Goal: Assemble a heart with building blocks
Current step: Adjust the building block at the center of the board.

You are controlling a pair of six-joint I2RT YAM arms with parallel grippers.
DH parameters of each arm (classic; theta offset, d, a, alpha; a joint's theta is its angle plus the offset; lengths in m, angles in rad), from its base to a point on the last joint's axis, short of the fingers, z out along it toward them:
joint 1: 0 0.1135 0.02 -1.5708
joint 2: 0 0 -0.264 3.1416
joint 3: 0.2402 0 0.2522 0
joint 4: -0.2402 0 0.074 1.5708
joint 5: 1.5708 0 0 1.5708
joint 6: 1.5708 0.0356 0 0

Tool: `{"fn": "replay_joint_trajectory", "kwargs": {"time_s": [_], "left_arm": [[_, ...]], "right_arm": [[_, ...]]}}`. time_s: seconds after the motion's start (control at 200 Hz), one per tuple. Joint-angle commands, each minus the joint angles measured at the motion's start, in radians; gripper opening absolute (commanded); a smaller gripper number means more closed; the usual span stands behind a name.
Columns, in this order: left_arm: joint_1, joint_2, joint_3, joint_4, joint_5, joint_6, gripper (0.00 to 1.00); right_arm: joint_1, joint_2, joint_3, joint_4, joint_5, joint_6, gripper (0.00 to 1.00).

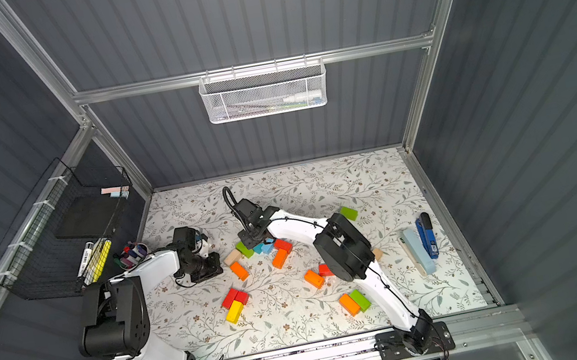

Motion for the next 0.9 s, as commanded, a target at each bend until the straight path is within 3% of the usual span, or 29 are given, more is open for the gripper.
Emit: {"fn": "replay_joint_trajectory", "kwargs": {"time_s": [0.0, 0.38, 0.89], "left_arm": [[-0.008, 0.025, 0.021, 0.005, 0.011, 0.007, 0.00], [-0.019, 0.056, 0.039, 0.024, 0.057, 0.008, 0.00], [-0.019, 0.038, 0.051, 0.008, 0.022, 0.012, 0.00]], "right_arm": [[-0.003, 0.018, 0.035, -0.024, -0.042, -0.038, 0.19], [-0.006, 0.062, 0.088, -0.043, -0.047, -0.055, 0.18], [-0.006, 0.094, 0.132, -0.088, -0.067, -0.072, 0.17]]}}
